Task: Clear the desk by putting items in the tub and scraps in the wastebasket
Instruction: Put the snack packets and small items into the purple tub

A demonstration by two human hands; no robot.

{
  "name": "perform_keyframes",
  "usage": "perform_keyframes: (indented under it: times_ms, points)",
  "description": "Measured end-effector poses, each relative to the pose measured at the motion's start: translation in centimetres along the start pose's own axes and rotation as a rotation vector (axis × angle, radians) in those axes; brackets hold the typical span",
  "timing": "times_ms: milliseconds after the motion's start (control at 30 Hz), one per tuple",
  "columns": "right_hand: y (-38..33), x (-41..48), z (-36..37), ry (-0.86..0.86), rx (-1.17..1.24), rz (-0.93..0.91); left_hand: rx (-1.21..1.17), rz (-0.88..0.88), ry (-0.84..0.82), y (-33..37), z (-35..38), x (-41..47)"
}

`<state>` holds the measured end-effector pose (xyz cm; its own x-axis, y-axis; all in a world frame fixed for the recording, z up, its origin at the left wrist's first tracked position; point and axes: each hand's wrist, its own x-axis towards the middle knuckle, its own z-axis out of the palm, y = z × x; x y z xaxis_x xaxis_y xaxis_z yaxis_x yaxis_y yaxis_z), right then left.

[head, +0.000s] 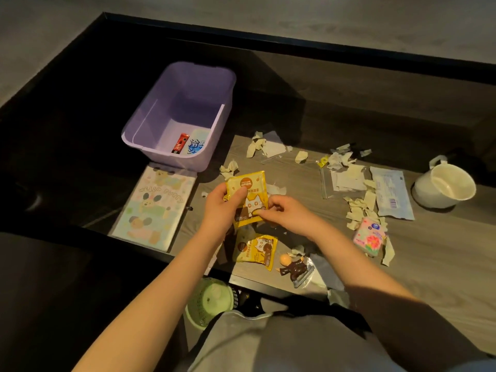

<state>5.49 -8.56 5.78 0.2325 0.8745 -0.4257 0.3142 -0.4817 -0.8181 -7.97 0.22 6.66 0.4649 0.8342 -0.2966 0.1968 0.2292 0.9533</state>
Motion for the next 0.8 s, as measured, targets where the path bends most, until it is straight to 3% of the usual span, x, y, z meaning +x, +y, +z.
perform_keyframes:
  times_ms: [167,300,400,567,800]
  points:
    - [3.2,-2.8,-1.7,0.089,-0.185,0.069,-0.004,-0.043,0.041,-0.9,0.2,-0.1]
    - [6.1,-5.5,0.1,0.013,-0.325,0.181,0.013,-0.082,0.017,-2.2,0.7,-0.4]
    - [7.2,-6.9,1.8,0.03,-0.649,0.111,0.051,-0.073,-0.005,-2.9,1.1,-0.7]
    - [8.0,-7.0,3.9,0.018,-0.842,0.089,0.067,-0.059,-0.011,-3.1,1.5,-1.0]
    - [8.3,-4.6,3.9,0.15,-0.797,0.002,0.05,-0.058,0.024,-3.0,1.2,-1.5]
